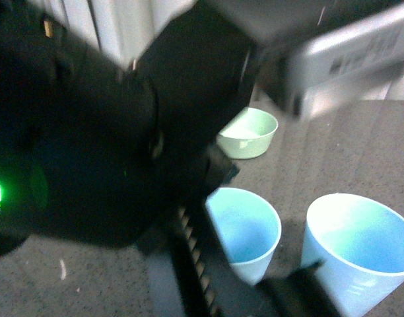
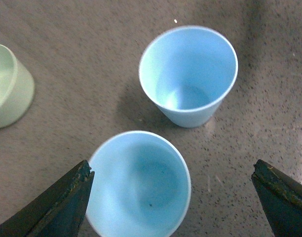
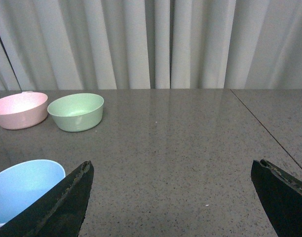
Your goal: Stack blue cups with both arms
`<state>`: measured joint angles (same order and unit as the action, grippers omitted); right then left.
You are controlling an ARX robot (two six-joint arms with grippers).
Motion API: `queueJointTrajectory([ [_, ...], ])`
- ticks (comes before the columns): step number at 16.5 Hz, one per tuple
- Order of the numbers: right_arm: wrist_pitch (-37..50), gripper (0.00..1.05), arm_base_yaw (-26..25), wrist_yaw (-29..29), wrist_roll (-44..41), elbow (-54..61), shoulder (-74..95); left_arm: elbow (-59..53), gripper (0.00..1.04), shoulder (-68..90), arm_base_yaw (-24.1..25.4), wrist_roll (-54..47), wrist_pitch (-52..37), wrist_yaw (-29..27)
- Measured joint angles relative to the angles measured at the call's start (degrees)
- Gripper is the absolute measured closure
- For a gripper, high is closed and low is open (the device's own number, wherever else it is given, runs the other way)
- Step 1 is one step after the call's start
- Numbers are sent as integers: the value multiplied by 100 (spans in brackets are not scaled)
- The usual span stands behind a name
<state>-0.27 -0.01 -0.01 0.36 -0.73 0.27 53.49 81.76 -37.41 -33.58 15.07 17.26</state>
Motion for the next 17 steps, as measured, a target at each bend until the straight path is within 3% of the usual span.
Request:
queueJointTrajectory([
  [4,0,7,0,0,0,0,0,131,7,-175,684,586,-621,-166],
  [7,0,7,0,0,0,0,0,114,7,-365,1521,1440,-1412,-127],
  [10,2,7,0,-2,0,0,0,-282,7,-1530,2588,2127,-2044,-83],
  [11,0,7,0,0,0,0,0,-560,10,-1980,2817,2330,-2406,-380],
  [12,2,7,0,0,0,0,0,-1139,22,-2608,2909,2745,-2855,-1467],
  [13,2,7,0,2,-2,0,0,-1843,35,-3394,3145,3018,-2763,-2011],
  [14,-2,7,0,2,0,0,0,-2435,48,-3917,3359,3189,-2911,-2199],
  [17,0,7,0,0,0,0,0,-3467,86,-4476,3762,3316,-3263,-1766],
])
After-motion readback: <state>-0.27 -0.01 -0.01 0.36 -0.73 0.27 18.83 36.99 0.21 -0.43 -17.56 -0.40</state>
